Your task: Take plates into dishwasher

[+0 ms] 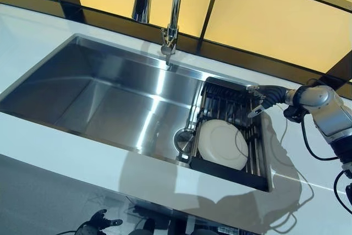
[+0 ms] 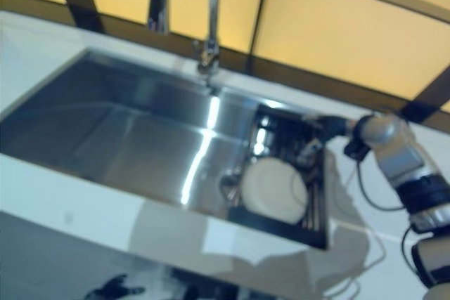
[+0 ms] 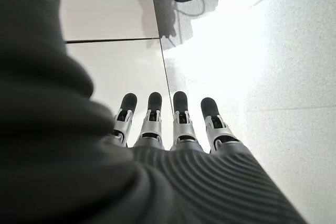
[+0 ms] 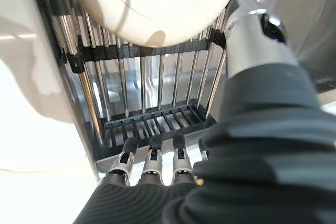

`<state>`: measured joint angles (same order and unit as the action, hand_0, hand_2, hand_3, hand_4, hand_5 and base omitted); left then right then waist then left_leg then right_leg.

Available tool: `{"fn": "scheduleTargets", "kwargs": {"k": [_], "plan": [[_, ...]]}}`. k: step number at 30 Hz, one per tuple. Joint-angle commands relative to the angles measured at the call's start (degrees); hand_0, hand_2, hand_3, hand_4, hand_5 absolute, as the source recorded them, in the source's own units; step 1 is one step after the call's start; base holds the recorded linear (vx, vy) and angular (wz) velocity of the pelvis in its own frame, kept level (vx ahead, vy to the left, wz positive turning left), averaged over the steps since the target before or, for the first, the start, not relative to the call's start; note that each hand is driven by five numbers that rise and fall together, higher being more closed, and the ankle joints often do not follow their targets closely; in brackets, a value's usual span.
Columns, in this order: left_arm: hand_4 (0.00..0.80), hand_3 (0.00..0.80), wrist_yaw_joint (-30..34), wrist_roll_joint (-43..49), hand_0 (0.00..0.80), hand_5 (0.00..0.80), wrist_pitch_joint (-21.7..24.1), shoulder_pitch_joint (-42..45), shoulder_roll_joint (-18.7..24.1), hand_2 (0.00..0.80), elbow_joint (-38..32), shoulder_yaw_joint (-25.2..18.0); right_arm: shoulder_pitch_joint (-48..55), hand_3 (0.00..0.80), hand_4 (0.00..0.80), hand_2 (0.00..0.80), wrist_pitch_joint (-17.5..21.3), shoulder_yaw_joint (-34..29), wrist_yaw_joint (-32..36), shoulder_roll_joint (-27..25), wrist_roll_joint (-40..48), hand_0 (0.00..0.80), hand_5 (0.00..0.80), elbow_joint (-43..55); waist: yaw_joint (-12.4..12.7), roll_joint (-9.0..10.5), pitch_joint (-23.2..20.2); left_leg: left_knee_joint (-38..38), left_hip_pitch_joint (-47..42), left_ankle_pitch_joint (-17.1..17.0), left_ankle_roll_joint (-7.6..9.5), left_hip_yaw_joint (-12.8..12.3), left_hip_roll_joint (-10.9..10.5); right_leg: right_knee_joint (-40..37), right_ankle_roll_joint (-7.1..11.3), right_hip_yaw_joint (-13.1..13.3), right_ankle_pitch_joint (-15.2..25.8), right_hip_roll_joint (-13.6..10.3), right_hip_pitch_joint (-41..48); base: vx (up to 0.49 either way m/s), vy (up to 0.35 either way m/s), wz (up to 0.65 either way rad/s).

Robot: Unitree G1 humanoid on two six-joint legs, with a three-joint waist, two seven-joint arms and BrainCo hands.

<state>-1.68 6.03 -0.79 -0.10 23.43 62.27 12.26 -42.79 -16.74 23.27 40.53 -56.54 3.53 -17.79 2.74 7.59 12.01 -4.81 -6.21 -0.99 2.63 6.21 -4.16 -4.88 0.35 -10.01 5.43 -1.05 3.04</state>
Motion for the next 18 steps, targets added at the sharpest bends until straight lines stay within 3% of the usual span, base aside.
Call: {"fn": "scheduleTargets", "kwargs": {"k": [1,18], "plan": [[0.0,0.0,1.1,3.2,0.0,0.0,0.7,-0.2,0.9,0.0,-2.1,2.2,-7.9,0.0,0.0,0.0,-1.0,3.9,2.4,-0.1,1.0,0.0,0.0,-3.9,3.0,-1.03,-2.0,0.6,-3.4,6.0,0.42,-7.1,2.4,6.7,2.81,-2.8,-4.8,-0.1,-4.8,0.009,-0.015,0.09],[0.0,0.0,1.4,2.0,0.0,0.0,0.9,-2.1,1.3,0.0,-2.3,5.8,-13.5,0.0,0.0,0.0,-1.2,8.3,3.5,3.6,1.8,0.0,0.0,-14.4,3.9,-1.33,0.7,1.8,-2.3,6.1,0.01,-6.4,2.5,9.3,1.97,-3.3,-6.3,-0.2,-6.4,0.025,-0.014,0.04]]}}
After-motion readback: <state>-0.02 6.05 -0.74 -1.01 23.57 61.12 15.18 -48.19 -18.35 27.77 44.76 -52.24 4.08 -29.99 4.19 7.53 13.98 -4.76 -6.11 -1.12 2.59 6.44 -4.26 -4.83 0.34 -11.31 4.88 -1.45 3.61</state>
